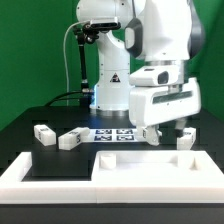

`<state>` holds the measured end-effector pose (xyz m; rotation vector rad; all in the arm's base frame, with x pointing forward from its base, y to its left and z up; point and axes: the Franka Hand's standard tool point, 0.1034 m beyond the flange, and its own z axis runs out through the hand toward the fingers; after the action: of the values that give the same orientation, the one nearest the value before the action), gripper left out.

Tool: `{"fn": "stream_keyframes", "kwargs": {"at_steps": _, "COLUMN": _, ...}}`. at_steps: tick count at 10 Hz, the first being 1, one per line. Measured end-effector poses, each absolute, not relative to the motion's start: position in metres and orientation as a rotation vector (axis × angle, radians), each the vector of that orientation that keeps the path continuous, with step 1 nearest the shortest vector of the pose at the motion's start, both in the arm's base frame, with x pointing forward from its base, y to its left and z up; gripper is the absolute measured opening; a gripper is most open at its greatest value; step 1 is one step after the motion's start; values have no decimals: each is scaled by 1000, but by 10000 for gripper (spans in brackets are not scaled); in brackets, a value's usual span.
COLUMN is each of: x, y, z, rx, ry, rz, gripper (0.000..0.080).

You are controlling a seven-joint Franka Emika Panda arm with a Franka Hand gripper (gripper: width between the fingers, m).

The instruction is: Assemble desk

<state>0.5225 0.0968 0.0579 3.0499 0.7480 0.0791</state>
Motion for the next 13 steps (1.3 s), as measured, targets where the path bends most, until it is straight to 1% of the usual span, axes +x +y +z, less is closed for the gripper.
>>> {"fn": "stream_keyframes", "kwargs": {"at_steps": 1, "x": 521, "y": 104, "z": 58, "rx": 3090, "ry": 586, "rz": 27, "gripper": 648}}
{"fn": "stream_keyframes", "kwargs": {"at_steps": 2, "x": 529, "y": 101, "z": 57, "rx": 3105, "ry": 550, "rz": 43, "gripper": 648}}
{"fn": "stream_keyframes", "kwargs": {"at_steps": 3, "x": 534, "y": 96, "z": 55, "rx": 3112, "ry": 523, "rz": 118, "gripper": 648}}
{"fn": "stream_keyframes", "kwargs": {"at_steps": 5, "x": 531, "y": 101, "z": 54, "rx": 3156, "ry": 341, "rz": 101, "gripper": 648}}
{"fn": "stream_keyframes", "kwargs": {"at_steps": 6, "x": 528, "y": 103, "z": 54, "rx": 3185, "ry": 159, "rz": 76, "gripper": 648}}
{"fn": "stream_keyframes", "kwargs": {"at_steps": 7, "x": 517, "y": 109, "z": 56, "rx": 3201, "ry": -96, "rz": -32, "gripper": 648}}
{"fn": "stream_keyframes", "kwargs": {"at_steps": 9, "x": 512, "y": 121, "z": 58, "rx": 3193, "ry": -508, "rz": -207, "gripper": 648}}
{"fn": "stream_keyframes", "kwargs": {"at_steps": 10, "x": 517, "y": 115, "z": 56, "rx": 3201, "ry": -601, "rz": -216, "gripper": 648}}
{"fn": "stream_keyframes", "kwargs": {"at_steps": 13, "x": 510, "y": 115, "z": 54, "rx": 3206, "ry": -600, "rz": -286, "gripper": 648}}
